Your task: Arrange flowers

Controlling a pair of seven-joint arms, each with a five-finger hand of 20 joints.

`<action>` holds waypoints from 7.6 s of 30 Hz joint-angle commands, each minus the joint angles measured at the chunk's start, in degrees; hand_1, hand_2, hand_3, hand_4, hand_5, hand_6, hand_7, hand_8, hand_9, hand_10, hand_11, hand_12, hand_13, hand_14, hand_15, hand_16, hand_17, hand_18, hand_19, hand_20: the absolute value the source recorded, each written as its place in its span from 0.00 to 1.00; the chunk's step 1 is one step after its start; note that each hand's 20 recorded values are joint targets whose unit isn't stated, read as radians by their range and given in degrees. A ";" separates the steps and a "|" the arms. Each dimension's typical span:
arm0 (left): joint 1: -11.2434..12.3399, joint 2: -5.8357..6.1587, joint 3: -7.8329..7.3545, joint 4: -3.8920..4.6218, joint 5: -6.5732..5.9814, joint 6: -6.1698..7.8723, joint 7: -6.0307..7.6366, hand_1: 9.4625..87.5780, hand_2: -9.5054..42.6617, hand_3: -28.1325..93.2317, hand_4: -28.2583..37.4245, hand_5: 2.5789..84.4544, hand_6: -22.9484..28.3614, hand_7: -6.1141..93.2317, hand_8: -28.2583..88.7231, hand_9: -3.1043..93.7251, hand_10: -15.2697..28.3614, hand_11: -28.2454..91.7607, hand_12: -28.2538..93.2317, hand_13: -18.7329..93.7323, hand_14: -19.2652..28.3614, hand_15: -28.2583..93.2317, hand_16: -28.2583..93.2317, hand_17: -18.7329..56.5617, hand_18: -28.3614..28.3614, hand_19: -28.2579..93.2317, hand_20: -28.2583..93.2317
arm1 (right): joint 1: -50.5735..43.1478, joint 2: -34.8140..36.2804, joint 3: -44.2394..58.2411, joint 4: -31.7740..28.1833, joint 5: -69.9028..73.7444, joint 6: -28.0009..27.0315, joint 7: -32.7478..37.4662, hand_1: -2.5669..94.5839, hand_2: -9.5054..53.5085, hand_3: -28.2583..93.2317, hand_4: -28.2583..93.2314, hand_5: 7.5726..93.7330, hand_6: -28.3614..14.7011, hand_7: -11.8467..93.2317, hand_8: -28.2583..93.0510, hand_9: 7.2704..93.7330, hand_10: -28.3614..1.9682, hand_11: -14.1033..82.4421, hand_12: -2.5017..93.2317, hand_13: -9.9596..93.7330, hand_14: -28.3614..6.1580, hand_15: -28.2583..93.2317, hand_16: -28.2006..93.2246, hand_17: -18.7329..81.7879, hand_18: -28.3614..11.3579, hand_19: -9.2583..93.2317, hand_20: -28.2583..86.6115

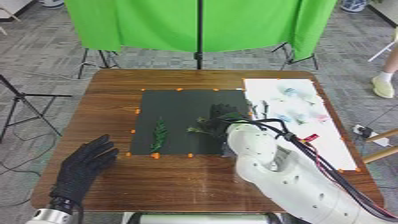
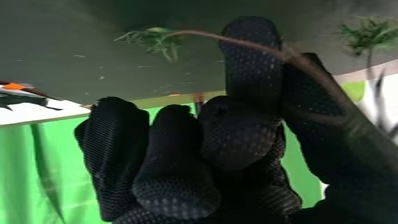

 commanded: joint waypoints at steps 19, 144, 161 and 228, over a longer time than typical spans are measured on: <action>-1.31 0.30 1.56 1.33 -0.03 -0.80 -1.31 0.19 0.21 0.81 0.03 0.44 0.54 0.26 0.17 0.38 0.65 0.44 0.37 0.40 0.73 0.54 0.22 0.14 0.87 0.65 0.29 | 1.47 -9.26 -1.12 5.97 3.38 1.52 1.22 0.29 0.31 0.88 0.06 0.93 0.65 0.55 0.14 1.00 0.75 0.82 0.27 1.00 0.70 0.87 0.47 0.82 0.19 1.00 0.84; 0.48 -0.48 0.59 0.78 -0.08 -0.36 0.31 0.19 0.21 0.81 0.03 0.44 0.54 0.25 0.17 0.38 0.65 0.44 0.37 0.40 0.73 0.54 0.22 0.14 0.87 0.65 0.29 | 3.08 17.06 2.62 4.24 -5.42 12.03 -3.78 0.40 0.00 0.59 0.00 0.77 0.68 0.51 0.10 0.85 0.60 0.70 0.37 0.83 0.57 0.85 0.49 0.60 0.19 1.00 0.68; -0.07 -0.14 0.74 1.03 -0.10 -0.78 -0.51 0.19 0.21 0.81 0.03 0.44 0.54 0.25 0.17 0.38 0.65 0.44 0.37 0.40 0.73 0.54 0.22 0.14 0.87 0.65 0.29 | 5.65 16.14 -4.06 9.23 -10.22 13.09 2.11 0.34 0.00 0.71 0.00 0.78 0.68 0.52 0.10 0.85 0.59 0.70 0.37 0.83 0.58 0.85 0.48 0.61 0.18 1.00 0.68; 0.14 -0.78 0.90 1.31 0.20 -1.26 -0.50 0.19 0.20 0.81 0.03 0.44 0.54 0.25 0.17 0.38 0.65 0.44 0.37 0.40 0.73 0.53 0.22 0.14 0.87 0.65 0.29 | 4.54 14.83 -7.36 13.18 -10.04 3.00 -12.26 0.52 0.00 0.89 0.00 0.79 0.67 0.57 0.27 0.88 0.72 0.74 0.42 0.83 0.63 0.87 0.52 0.61 0.21 1.00 0.72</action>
